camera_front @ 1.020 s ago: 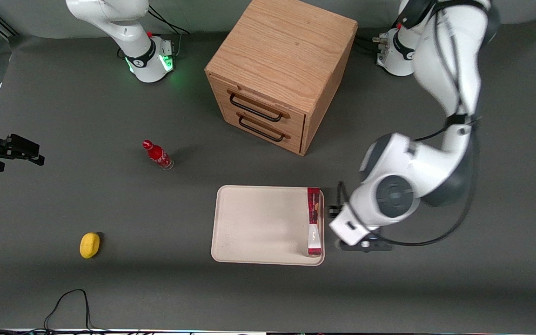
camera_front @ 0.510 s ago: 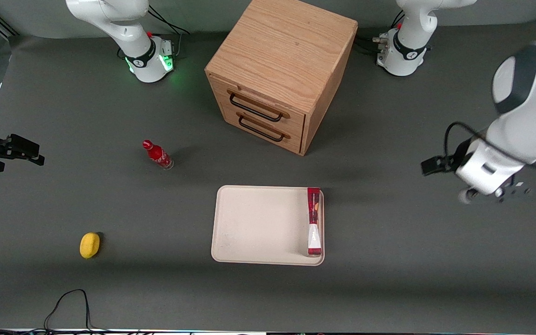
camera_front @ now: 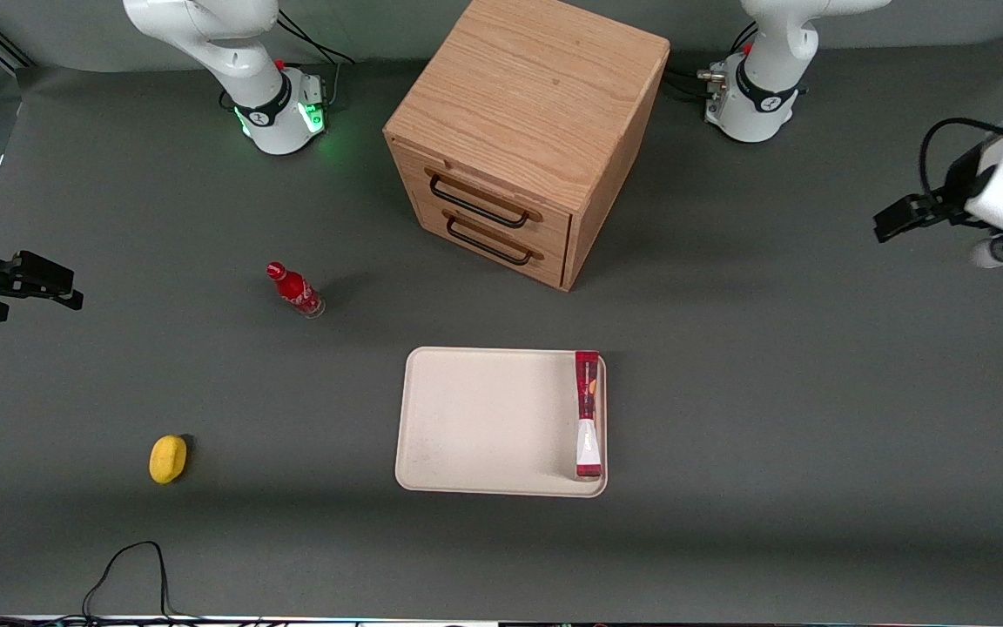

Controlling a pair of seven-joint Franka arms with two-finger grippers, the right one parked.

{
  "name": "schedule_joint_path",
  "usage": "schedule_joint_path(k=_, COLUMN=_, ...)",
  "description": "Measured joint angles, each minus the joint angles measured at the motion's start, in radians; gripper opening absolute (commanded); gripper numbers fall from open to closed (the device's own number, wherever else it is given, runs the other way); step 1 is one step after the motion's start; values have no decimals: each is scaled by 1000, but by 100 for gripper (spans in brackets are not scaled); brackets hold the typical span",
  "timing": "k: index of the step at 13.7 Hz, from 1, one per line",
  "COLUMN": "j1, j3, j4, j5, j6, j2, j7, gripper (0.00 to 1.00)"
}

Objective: Place red cookie box on tray

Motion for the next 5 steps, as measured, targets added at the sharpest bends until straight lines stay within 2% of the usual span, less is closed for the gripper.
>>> schedule_joint_path(k=2, j1=-10, j3=29, j4=15, j5=2, j6=0, j2=0, j7=38, gripper=100)
schedule_joint_path(k=5, j1=-2, j3=20, j4=56, j5=8, j6=-10, j2=21, j7=95, gripper=100)
